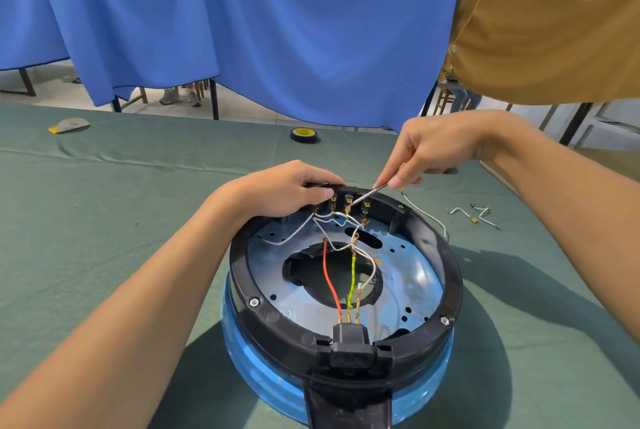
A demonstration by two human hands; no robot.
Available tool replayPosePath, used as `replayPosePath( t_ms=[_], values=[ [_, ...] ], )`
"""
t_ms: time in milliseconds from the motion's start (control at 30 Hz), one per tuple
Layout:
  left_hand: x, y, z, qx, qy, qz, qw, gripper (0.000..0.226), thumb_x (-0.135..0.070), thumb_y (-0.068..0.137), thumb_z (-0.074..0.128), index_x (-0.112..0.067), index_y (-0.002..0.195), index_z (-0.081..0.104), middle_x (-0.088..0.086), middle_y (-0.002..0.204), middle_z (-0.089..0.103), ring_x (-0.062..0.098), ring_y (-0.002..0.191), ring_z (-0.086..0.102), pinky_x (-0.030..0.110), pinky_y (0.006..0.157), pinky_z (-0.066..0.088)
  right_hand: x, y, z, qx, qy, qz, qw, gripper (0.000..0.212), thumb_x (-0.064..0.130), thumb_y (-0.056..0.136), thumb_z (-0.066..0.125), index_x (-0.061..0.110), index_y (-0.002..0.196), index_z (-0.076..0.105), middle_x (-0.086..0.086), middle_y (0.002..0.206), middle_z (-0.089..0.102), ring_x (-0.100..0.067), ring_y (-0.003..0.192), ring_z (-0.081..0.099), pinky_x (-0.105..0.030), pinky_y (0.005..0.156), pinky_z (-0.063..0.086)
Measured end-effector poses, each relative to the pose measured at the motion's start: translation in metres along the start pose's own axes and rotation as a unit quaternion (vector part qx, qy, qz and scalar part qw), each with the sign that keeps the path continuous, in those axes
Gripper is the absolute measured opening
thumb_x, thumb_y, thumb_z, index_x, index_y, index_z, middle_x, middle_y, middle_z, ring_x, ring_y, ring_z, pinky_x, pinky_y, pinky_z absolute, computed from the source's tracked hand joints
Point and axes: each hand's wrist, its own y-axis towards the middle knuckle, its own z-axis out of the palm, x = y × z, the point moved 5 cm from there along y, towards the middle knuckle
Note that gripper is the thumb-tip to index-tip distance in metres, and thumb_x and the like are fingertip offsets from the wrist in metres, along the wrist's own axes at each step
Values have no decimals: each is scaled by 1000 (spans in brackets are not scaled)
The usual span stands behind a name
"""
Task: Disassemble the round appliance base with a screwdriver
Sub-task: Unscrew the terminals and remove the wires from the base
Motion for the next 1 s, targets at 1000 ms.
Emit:
replayPosePath(
  t_ms=[1000],
  values=[
    [1,-7,2,-14,-23,-13,1000,29,-25,102,49,-29,126,63,-16,113,68,3,104,61,32,101,44,3,-16,13,-109,-116,-46,986,18,32,86,70,47,94,73,16,61,65,0,60,56,-10,51,39]
  ],
)
